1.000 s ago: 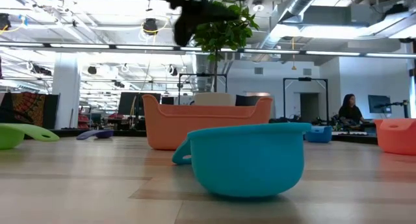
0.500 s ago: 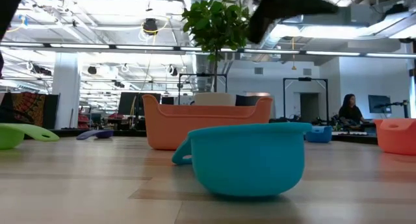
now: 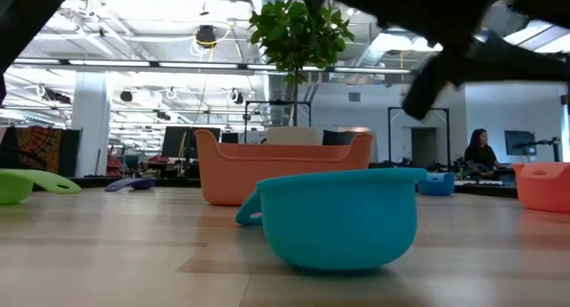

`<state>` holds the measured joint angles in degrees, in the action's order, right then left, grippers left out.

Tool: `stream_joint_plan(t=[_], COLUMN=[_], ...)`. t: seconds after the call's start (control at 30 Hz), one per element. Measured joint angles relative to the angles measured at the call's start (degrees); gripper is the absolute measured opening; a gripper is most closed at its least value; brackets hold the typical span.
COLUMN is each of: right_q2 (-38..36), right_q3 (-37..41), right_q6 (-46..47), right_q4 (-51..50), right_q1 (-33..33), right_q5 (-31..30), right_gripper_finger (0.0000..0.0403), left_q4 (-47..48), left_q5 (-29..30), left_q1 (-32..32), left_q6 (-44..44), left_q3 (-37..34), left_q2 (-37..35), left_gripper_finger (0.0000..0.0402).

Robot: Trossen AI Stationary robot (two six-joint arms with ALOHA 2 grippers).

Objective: Nest measuring cups in basket
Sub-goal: Stack the red measuring cup on top of the orange measuring cup

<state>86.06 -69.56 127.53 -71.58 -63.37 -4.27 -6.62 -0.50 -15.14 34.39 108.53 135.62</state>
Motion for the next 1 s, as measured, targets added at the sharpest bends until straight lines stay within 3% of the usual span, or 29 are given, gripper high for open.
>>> stream_joint_plan(t=[0.27, 0.43, 0.67, 1.0], right_q2=[1.4, 5.5, 9.9, 10.8], right_q3=[0.2, 0.3, 0.3, 0.3], right_q6=[0.0, 0.1, 0.4, 0.4], right_q4=[3.4, 6.4, 8.9, 10.5], right_q1=[0.9, 1.2, 2.2, 4.0], right_q5=[-0.4, -0.5, -0.3, -1.6], right_gripper_finger=[0.0199, 0.0208, 0.0242, 0.0237], left_q4=[1.3, 2.3, 0.5, -6.5], left_q5=[-1.6, 4.1, 4.4, 4.1], left_q1=[-3.9, -5.5, -5.7, -5.6], left_q6=[0.0, -0.9, 1.5, 6.9], left_q3=[0.7, 0.7, 0.3, 0.5], left_q2=[4.5, 4.4, 4.3, 6.2], left_gripper_finger=[0.0122, 0.0122, 0.0122, 0.0122])
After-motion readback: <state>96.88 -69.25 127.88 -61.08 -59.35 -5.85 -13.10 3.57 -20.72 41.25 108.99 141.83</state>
